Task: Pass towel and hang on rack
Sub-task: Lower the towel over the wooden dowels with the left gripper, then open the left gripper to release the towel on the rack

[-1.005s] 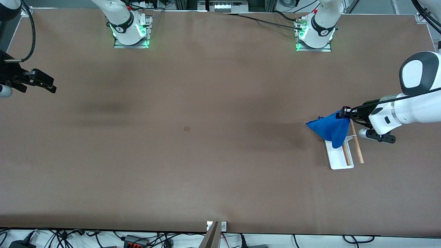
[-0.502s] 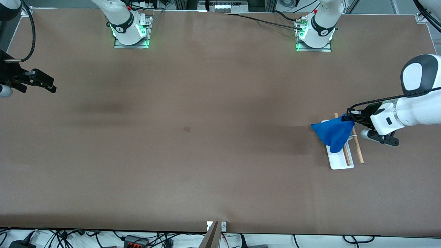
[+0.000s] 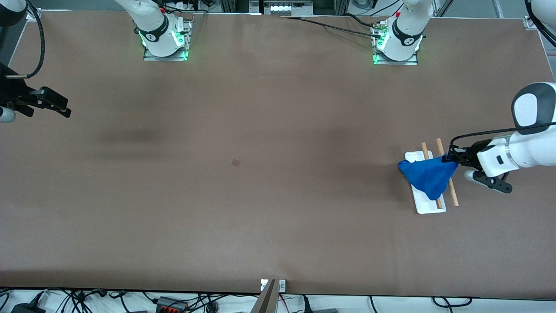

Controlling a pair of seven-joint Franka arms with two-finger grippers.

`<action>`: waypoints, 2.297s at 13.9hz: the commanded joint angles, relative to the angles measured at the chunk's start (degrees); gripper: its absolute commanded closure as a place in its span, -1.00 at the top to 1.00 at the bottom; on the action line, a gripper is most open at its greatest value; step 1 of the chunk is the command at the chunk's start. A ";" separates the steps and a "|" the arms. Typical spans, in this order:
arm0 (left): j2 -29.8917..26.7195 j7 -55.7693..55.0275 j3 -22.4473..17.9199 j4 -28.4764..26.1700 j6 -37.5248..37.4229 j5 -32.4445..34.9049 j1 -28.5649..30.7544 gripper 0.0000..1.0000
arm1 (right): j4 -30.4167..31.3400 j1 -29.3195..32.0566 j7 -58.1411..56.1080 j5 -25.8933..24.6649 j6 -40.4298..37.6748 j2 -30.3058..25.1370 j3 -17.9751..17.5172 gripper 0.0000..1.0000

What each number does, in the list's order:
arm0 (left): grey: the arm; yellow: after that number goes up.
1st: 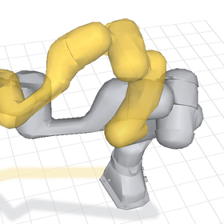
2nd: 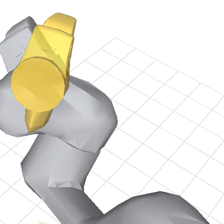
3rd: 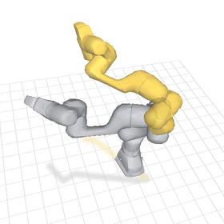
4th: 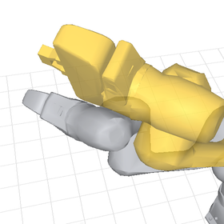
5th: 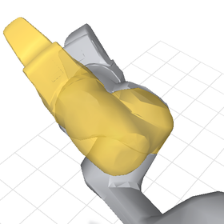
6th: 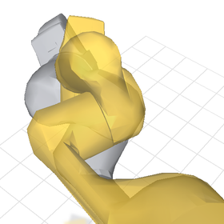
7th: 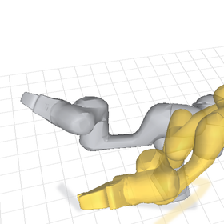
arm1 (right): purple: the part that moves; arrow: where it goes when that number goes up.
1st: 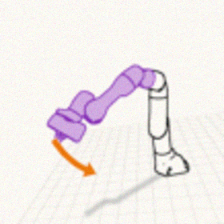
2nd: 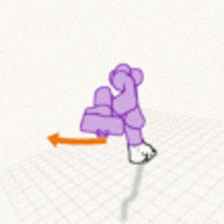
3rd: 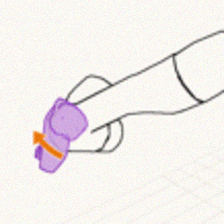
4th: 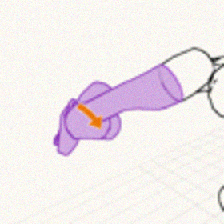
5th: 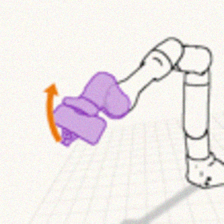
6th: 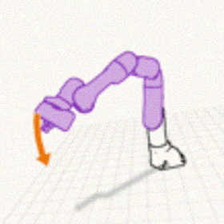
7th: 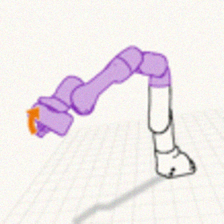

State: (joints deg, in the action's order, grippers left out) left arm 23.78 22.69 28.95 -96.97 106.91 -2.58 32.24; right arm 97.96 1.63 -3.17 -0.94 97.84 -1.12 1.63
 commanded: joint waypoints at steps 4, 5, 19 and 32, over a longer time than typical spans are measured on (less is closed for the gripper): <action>3.63 7.54 0.40 1.52 2.86 5.47 3.87 -0.99 | -0.31 0.04 -0.08 -0.20 -0.28 -0.37 -0.13 1.00; 4.07 8.68 0.40 1.44 3.99 5.83 4.93 -0.99 | -0.31 0.04 -0.08 -0.20 -0.28 -0.37 -0.13 1.00; 10.14 16.33 0.40 0.65 11.04 5.83 8.54 -0.97 | -0.31 0.04 -0.17 -0.20 -0.37 -0.55 -0.22 1.00; 11.11 20.55 0.49 1.08 10.86 5.22 9.77 1.00 | -0.67 0.04 -0.08 -0.20 -0.19 -0.55 -0.22 1.00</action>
State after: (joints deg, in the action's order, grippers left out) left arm 34.25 41.31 28.70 -96.96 117.86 2.04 40.83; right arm 97.65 1.63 -3.17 -0.94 97.87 -1.12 1.61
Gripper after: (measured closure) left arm 0.194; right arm 0.000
